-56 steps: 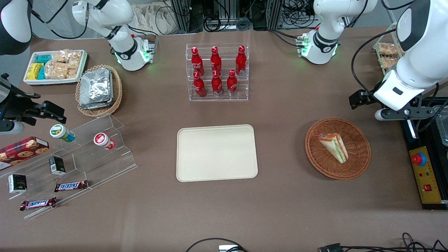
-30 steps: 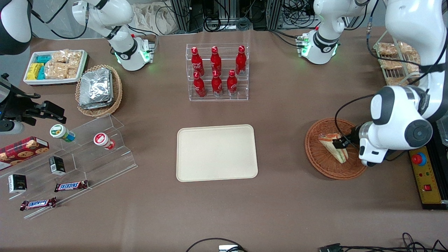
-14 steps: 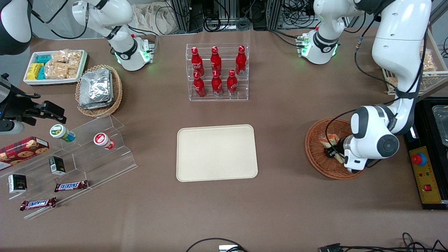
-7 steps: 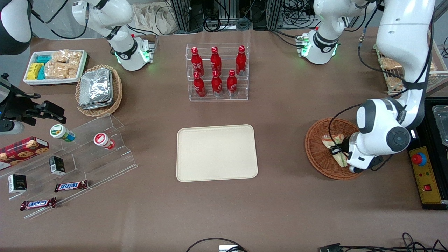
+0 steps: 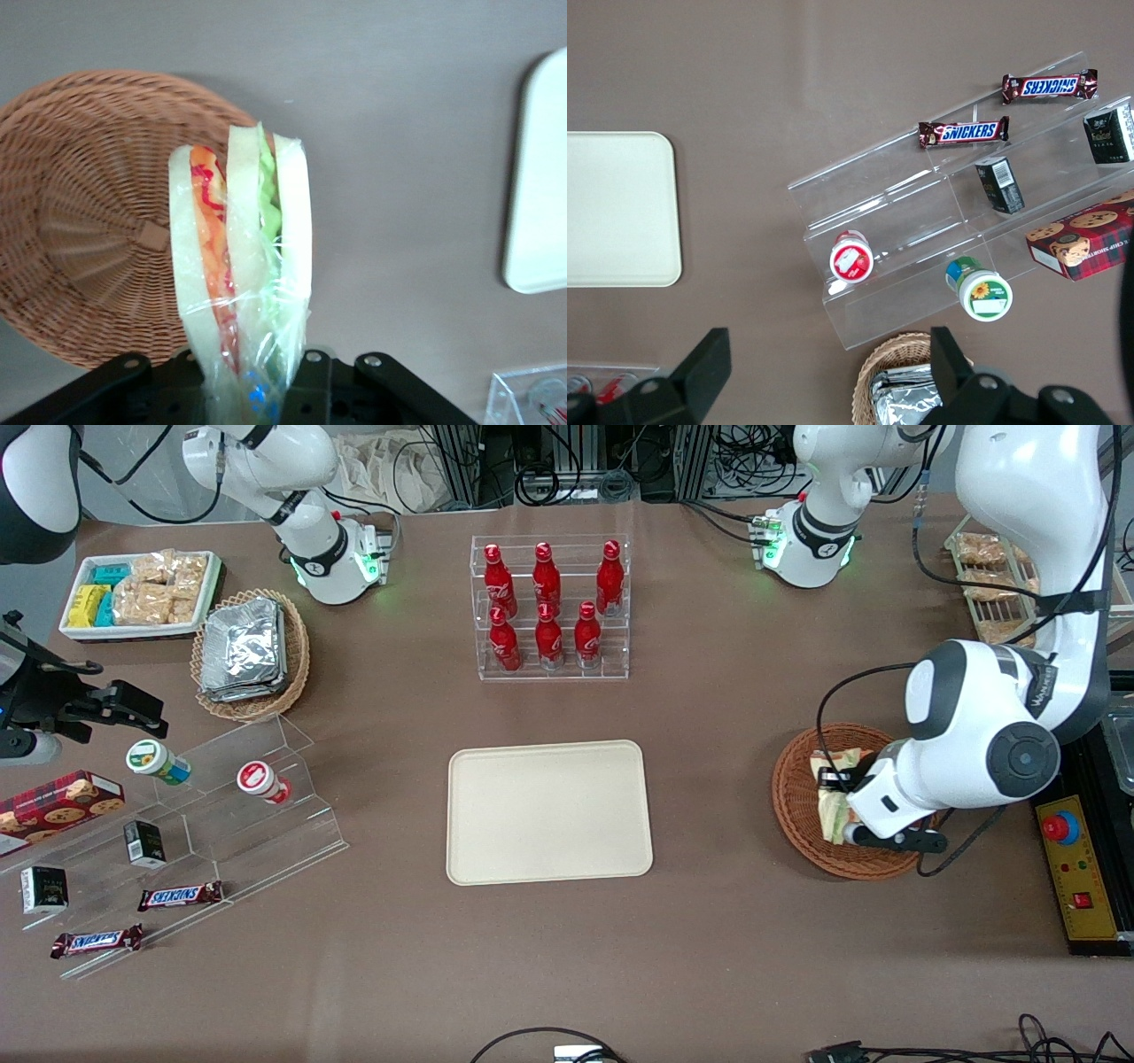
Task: Place sandwich from basket to tray
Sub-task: 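Lift the sandwich and carry it with the left gripper over the cream tray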
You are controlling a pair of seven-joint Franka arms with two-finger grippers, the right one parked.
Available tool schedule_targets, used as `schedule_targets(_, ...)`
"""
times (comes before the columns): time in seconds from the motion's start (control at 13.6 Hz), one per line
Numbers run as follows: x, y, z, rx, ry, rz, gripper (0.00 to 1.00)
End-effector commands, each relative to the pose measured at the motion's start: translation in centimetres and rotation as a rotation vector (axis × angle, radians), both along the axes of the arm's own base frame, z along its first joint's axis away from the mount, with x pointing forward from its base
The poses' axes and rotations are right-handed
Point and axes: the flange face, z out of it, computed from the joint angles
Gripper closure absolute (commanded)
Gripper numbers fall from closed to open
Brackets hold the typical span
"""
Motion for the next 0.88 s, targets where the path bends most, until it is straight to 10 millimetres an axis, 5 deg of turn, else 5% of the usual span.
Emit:
schedule_targets(0.0,1.2,-5.8,0.3,0.01,0.032,0.05,1.0)
schedule_targets(0.37,0.9,-17.9,-2.5,0.049,0.038,0.173,1.0)
schedule_targets(0.81,-0.8,-27.7,-8.8,-0.019,-0.013,0.178,1.0)
